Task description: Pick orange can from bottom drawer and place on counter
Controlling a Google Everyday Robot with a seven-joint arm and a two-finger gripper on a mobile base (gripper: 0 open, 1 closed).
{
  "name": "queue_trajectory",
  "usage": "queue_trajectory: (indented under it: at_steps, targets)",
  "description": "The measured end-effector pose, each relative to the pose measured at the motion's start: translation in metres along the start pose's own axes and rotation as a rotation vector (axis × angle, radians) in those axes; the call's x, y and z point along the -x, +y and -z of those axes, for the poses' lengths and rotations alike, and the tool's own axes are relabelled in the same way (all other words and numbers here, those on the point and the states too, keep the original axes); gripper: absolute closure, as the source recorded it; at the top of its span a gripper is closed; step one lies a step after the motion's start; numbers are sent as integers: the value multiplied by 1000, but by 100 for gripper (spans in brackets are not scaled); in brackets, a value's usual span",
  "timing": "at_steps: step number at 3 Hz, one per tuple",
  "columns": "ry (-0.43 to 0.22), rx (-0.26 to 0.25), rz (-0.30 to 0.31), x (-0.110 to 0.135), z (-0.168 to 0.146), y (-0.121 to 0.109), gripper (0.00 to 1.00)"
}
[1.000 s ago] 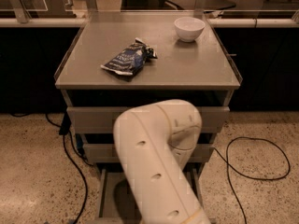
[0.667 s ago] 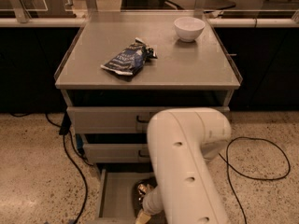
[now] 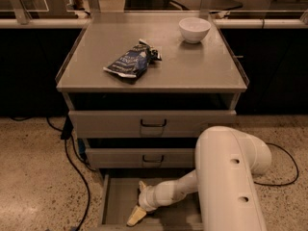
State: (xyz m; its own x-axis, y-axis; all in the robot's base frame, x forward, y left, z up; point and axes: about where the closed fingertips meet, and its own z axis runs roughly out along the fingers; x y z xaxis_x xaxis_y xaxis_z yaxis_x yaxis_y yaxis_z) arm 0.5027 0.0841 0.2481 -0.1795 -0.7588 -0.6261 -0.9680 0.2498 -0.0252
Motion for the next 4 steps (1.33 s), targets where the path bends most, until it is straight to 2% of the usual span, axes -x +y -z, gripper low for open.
queue_trajectory:
  at_steps: [1, 2, 3, 4]
  targets:
    - [0, 0, 0, 0, 0, 0, 0]
    - [15, 0, 38, 6, 8, 0, 0]
    - [-9, 34, 126, 4, -1, 11, 0]
    - [-102, -3, 269, 17, 1, -22, 0]
